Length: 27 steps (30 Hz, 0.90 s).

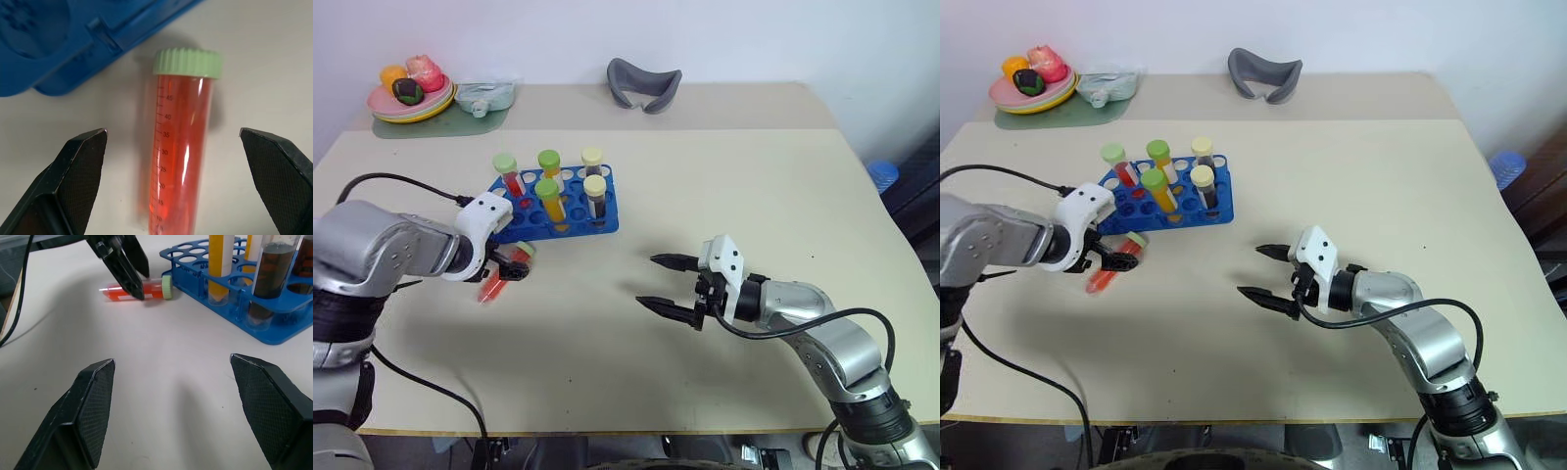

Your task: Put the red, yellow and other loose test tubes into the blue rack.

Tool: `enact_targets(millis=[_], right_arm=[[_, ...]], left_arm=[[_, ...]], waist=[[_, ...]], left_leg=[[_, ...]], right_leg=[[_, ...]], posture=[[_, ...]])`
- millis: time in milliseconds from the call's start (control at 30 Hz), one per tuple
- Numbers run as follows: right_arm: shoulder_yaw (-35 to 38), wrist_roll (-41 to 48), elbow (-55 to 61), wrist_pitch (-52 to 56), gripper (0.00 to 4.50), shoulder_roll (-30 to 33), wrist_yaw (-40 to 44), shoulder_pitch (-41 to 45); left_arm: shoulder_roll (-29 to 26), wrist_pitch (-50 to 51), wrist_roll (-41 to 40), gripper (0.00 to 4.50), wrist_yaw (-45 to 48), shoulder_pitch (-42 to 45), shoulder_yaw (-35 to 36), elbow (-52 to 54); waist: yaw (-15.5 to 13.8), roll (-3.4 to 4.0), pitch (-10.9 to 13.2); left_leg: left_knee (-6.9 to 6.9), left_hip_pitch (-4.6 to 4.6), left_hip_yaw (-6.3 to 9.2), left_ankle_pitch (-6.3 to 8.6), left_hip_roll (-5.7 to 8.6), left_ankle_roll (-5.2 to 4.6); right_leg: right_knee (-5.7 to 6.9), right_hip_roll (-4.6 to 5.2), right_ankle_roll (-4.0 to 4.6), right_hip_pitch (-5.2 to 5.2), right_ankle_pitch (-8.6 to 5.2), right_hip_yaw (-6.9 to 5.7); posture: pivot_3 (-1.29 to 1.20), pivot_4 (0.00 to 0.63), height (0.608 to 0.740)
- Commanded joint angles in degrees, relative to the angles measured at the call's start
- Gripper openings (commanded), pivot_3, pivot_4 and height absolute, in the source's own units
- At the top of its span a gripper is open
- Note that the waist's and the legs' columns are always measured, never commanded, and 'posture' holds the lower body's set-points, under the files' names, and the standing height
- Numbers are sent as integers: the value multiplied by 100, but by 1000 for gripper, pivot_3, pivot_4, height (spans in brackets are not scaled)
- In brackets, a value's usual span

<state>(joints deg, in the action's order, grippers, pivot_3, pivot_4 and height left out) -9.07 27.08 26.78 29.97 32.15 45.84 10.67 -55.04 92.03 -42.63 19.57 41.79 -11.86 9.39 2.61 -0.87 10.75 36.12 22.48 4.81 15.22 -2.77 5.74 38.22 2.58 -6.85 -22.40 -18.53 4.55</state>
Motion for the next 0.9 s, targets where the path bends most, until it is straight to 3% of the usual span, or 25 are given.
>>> enact_targets(millis=[33,267,367,533,800,900], right_arm=[[-2,-19,201,-64,3854,-96,-103,-6],[-27,-7,326,-15,3854,-163,-316,-104],[-40,8,353,-1,3854,-181,-369,-113],[-50,31,344,0,3854,-172,-382,-89],[-90,37,331,-1,3854,-155,-332,-3],[-78,31,424,-25,3854,-94,-320,-79]], left_arm=[[-126,21,220,4429,392,315,-457,-165],[-48,-77,648,4429,869,538,-1026,-570],[-3,-26,757,3599,966,543,-1021,-648],[-1,-2,886,1072,1118,503,-982,-570],[-379,-58,867,1072,1342,139,-517,-18],[-880,-797,680,1072,1751,-809,607,761]], waist=[[-8,0,0],[-3,3,-2],[-3,6,-3],[-10,6,-3],[13,5,-3],[60,4,-1]], left_leg=[[0,0,0,0,0,0],[2,-1,0,0,0,0],[2,-4,0,0,0,0],[3,-3,-1,0,0,0],[2,-3,-1,0,0,0],[-2,0,-2,0,-2,0]], right_leg=[[0,0,0,0,0,0],[3,0,0,0,0,0],[5,0,0,3,0,0],[4,1,0,4,0,0],[4,0,0,2,0,1],[5,0,0,-6,0,3]], posture=[[0,150,740],[0,150,740],[0,150,740],[0,150,740],[0,150,740],[0,150,740]])
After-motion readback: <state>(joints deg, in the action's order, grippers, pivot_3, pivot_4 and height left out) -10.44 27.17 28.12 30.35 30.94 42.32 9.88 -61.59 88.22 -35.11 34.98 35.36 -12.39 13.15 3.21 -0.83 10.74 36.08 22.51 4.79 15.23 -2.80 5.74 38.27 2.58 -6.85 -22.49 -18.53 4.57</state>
